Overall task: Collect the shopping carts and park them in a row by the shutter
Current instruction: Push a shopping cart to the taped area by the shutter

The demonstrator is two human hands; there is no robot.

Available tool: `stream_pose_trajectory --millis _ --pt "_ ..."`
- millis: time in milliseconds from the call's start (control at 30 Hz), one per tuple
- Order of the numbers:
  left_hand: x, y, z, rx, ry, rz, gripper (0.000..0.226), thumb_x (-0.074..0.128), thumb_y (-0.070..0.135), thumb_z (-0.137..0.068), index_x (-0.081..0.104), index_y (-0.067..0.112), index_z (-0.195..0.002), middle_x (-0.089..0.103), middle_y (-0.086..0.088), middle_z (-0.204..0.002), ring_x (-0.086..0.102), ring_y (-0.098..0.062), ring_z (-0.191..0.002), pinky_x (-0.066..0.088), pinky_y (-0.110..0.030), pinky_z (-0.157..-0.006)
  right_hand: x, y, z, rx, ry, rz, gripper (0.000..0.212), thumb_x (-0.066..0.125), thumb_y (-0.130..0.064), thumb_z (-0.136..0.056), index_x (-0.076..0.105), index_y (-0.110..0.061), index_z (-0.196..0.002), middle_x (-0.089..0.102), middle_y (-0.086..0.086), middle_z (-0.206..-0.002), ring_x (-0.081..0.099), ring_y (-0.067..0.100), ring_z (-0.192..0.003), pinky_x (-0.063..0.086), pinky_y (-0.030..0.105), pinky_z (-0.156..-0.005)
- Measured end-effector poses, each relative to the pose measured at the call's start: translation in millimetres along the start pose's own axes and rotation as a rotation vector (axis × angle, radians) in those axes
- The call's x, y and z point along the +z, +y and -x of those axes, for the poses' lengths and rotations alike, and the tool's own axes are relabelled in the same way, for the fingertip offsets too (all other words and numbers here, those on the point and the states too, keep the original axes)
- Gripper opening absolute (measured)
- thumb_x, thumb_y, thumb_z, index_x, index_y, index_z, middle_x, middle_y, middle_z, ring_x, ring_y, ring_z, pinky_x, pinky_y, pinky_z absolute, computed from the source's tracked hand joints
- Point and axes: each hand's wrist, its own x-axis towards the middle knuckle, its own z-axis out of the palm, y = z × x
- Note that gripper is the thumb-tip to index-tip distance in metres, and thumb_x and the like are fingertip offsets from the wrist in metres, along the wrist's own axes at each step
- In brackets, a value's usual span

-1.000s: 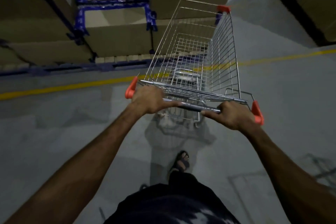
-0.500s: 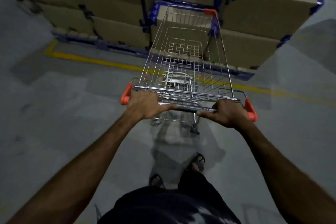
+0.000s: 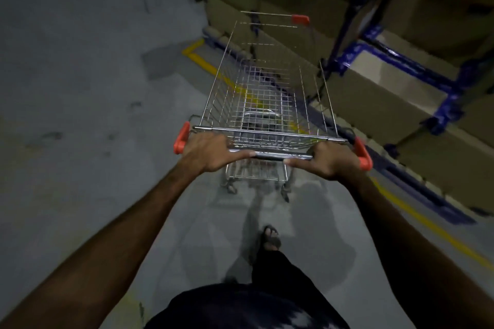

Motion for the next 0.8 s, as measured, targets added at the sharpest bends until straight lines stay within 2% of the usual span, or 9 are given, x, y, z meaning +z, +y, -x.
stream_pose_trajectory --millis 100,233,333,400,467,600,667,733,800 --pt "-8.7 -21.4 -20.7 -0.106 -0.012 0.022 0.096 0.026 0.103 -0.080 0.065 0.017 -0.062 0.062 0.001 -0.063 0.055 -0.013 -0.060 0.052 -0.041 -0.084 -18.8 -7.5 -55.3 -0.073 0.012 0.035 0.109 0.021 -0.113 -0.063 0.078 -0.026 -0.096 0.074 -0.001 -0.084 0.068 0.018 -0.078 0.060 0.041 -0.082" --pt "-20.1 -44.3 -44.3 -0.243 -0.023 0.058 0.097 0.027 0.105 -0.079 0.069 0.018 -0.067 0.064 0.002 -0.067 0.062 -0.017 -0.067 0.052 -0.043 -0.091 -42.0 -20.9 -123.6 -0.172 -0.069 0.053 0.111 0.018 -0.116 -0.056 0.077 -0.031 -0.096 0.072 -0.003 -0.083 0.068 0.018 -0.079 0.059 0.045 -0.086" --pt "-33.3 -55.4 -59.7 -0.323 -0.037 0.062 0.095 0.029 0.102 -0.081 0.074 0.019 -0.077 0.069 0.000 -0.080 0.065 -0.021 -0.080 0.047 -0.047 -0.102 -57.7 -27.5 -171.1 -0.240 -0.060 0.094 0.114 0.020 -0.116 -0.055 0.078 -0.031 -0.106 0.077 0.000 -0.097 0.070 0.022 -0.088 0.058 0.047 -0.090" --pt "-43.1 -63.3 -71.3 -0.378 -0.040 0.063 0.094 0.030 0.101 -0.082 0.074 0.019 -0.080 0.072 -0.002 -0.088 0.066 -0.022 -0.087 0.042 -0.048 -0.108 -67.6 -33.9 -200.9 -0.295 -0.057 0.103 0.114 0.023 -0.115 -0.058 0.080 -0.027 -0.103 0.076 0.001 -0.092 0.070 0.021 -0.083 0.059 0.045 -0.087" --pt "-49.9 -78.6 -88.9 -0.419 -0.029 0.054 0.094 0.030 0.101 -0.082 0.073 0.018 -0.076 0.073 -0.001 -0.085 0.066 -0.022 -0.085 0.042 -0.048 -0.107 -78.8 -42.3 -233.1 -0.329 -0.071 0.111 0.112 0.025 -0.114 -0.059 0.080 -0.023 -0.095 0.074 0.000 -0.083 0.068 0.020 -0.077 0.059 0.045 -0.084" --pt "-49.5 -125.0 -130.1 -0.439 -0.013 0.094 0.098 0.026 0.105 -0.077 0.067 0.017 -0.066 0.064 0.000 -0.067 0.058 -0.016 -0.062 0.053 -0.043 -0.091 -96.0 -63.3 -296.0 -0.387 -0.076 0.119 0.104 0.027 -0.113 -0.061 0.072 -0.020 -0.070 0.066 -0.002 -0.065 0.067 0.019 -0.067 0.059 0.043 -0.077" --pt "-53.9 -151.6 -152.6 -0.440 0.004 0.106 0.098 0.024 0.106 -0.076 0.065 0.017 -0.064 0.063 0.000 -0.066 0.061 -0.018 -0.065 0.051 -0.041 -0.083 -106.1 -79.7 -329.0 -0.413 -0.051 0.127 0.104 0.028 -0.112 -0.063 0.072 -0.018 -0.070 0.066 -0.002 -0.064 0.067 0.018 -0.066 0.057 0.039 -0.074" --pt "-65.4 -177.9 -177.5 -0.455 0.004 0.091 0.097 0.025 0.105 -0.077 0.067 0.018 -0.068 0.065 0.000 -0.072 0.066 -0.022 -0.074 0.047 -0.043 -0.087 -116.7 -96.6 -366.8 -0.425 -0.032 0.132 0.105 0.029 -0.112 -0.064 0.076 -0.018 -0.079 0.068 -0.002 -0.069 0.067 0.017 -0.068 0.058 0.040 -0.076" --pt "-75.7 -206.1 -204.7 -0.478 0.000 0.079 0.096 0.027 0.103 -0.080 0.068 0.017 -0.069 0.066 0.000 -0.072 0.064 -0.021 -0.073 0.045 -0.044 -0.090 -126.7 -115.0 -406.3 -0.449 -0.041 0.139 0.105 0.028 -0.111 -0.065 0.076 -0.019 -0.082 0.070 -0.002 -0.072 0.068 0.017 -0.070 0.059 0.043 -0.081"
